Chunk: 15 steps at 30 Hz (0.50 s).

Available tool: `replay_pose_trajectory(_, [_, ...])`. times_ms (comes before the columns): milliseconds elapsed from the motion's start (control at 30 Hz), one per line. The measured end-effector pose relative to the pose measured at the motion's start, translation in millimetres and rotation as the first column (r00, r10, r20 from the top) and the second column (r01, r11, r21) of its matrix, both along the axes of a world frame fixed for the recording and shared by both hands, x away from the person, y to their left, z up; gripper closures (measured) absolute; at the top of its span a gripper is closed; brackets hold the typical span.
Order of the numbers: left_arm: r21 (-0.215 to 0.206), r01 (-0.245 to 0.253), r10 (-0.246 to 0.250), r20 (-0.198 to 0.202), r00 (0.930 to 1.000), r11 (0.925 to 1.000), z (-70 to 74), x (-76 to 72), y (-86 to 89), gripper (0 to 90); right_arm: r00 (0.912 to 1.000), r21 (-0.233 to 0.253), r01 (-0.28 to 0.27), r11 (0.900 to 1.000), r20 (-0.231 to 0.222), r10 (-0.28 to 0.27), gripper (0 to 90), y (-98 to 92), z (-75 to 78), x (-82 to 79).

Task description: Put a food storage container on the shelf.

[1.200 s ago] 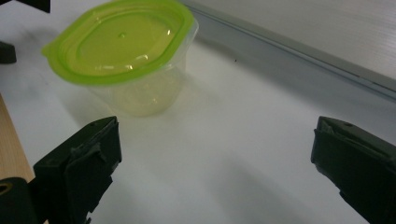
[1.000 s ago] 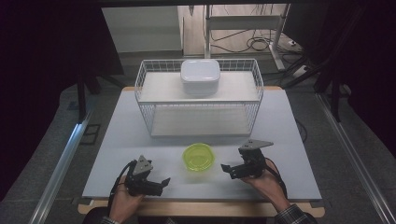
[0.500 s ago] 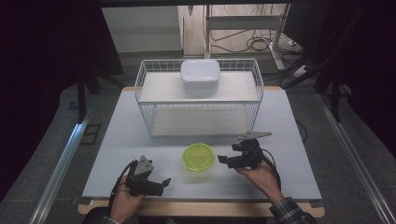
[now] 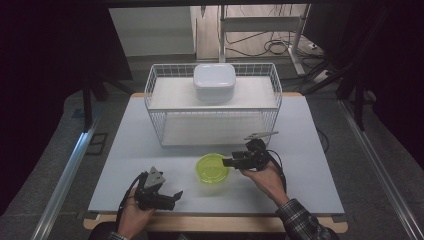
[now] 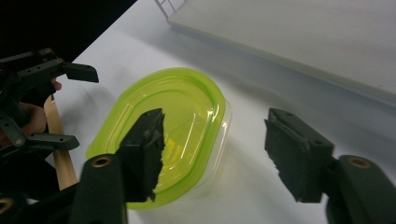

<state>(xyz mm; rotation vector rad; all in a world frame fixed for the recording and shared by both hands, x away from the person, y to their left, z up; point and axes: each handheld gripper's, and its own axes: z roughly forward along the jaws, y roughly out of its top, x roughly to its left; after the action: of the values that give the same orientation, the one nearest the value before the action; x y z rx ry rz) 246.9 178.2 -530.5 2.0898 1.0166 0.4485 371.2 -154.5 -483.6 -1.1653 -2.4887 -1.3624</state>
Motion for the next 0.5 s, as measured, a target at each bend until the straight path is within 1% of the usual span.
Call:
replay_pose_trajectory(133, [0.007,0.003,-0.003,-0.002,1.0000,1.0000,-0.5,0.1,-0.7,3.0,0.9981,0.009,0.003,1.000,-0.062,-0.003,47.2,1.0,-4.3,6.0])
replay_pose_trajectory(233, [0.014,0.009,-0.009,0.000,1.0000,0.9999,-0.6,-0.2,-1.6,3.0,0.9906,0.038,0.011,0.999,-0.137,-0.005,50.7,0.4,-9.9,12.1])
replay_pose_trajectory(367, [0.017,0.013,-0.013,0.000,0.9999,0.9998,-0.7,-0.5,-2.4,3.1,0.9805,0.056,0.016,0.998,-0.196,-0.005,56.5,0.7,-15.7,16.9])
replay_pose_trajectory(433, [0.019,0.015,-0.015,0.000,0.9999,0.9997,-0.8,-0.5,-2.6,3.1,0.9744,0.067,0.015,0.998,-0.225,0.001,62.5,0.9,-17.0,17.8])
replay_pose_trajectory(500, [0.020,0.017,-0.017,-0.001,0.9998,0.9996,-0.9,-0.5,-2.8,3.2,0.9699,0.076,0.016,0.997,-0.243,0.003,68.1,1.1,-17.6,18.4])
